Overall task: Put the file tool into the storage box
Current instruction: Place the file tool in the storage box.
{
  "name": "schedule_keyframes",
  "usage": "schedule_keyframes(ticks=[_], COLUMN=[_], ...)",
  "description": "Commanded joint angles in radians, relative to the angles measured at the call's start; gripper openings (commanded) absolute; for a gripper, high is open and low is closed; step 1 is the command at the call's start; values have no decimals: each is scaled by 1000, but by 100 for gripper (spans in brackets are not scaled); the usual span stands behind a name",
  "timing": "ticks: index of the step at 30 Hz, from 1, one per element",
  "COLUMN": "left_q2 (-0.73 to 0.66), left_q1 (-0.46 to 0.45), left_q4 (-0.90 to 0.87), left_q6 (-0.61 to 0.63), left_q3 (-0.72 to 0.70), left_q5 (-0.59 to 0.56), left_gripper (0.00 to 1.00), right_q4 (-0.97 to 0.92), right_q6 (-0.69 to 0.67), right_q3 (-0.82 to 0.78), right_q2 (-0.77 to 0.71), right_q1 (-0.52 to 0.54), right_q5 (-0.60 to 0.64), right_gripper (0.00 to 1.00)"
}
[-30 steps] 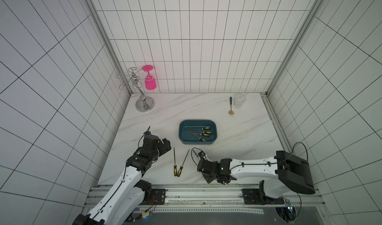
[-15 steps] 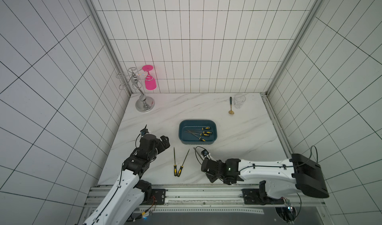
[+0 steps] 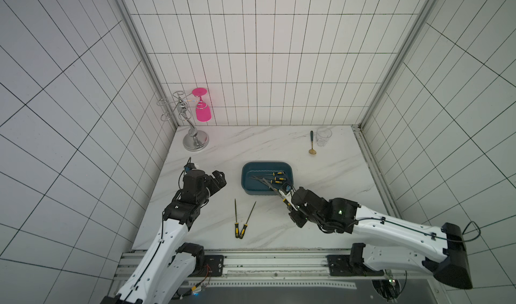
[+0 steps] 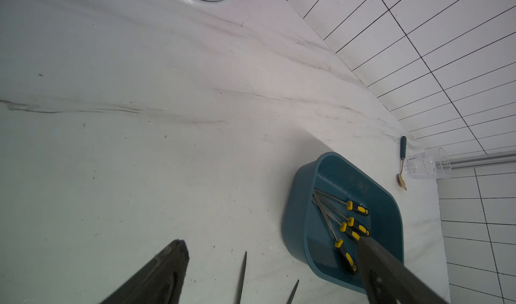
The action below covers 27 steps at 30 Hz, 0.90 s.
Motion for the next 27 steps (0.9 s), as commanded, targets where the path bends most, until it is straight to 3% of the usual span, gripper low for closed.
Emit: schedule_keyframes(ticks=[1, 8, 13, 21, 23, 27], left_q2=[55, 113, 101, 79, 78, 70], left_q1=[5, 10, 13, 13, 13, 11], left_q4=[51, 68, 77, 92, 90, 80], left_q6=[31, 44, 46, 29, 21, 13], left_q3=[53, 55, 16, -50, -71, -98], left_q5=[68, 142, 152, 213, 216, 228], left_gripper=[98, 98, 98, 98, 98, 98], right_q4=[5, 37, 89, 97, 91, 17], right_q6=[-167, -392, -464, -517, -504, -471], right_q3=[121, 224, 248, 321, 342, 422], right_q2=[81, 278, 377, 520, 552, 629], right_q1=[-81, -229, -317, -342, -344, -352], right_q5=[-43, -184, -277, -245, -242, -256], right_gripper=[5, 0, 0, 3, 9, 42])
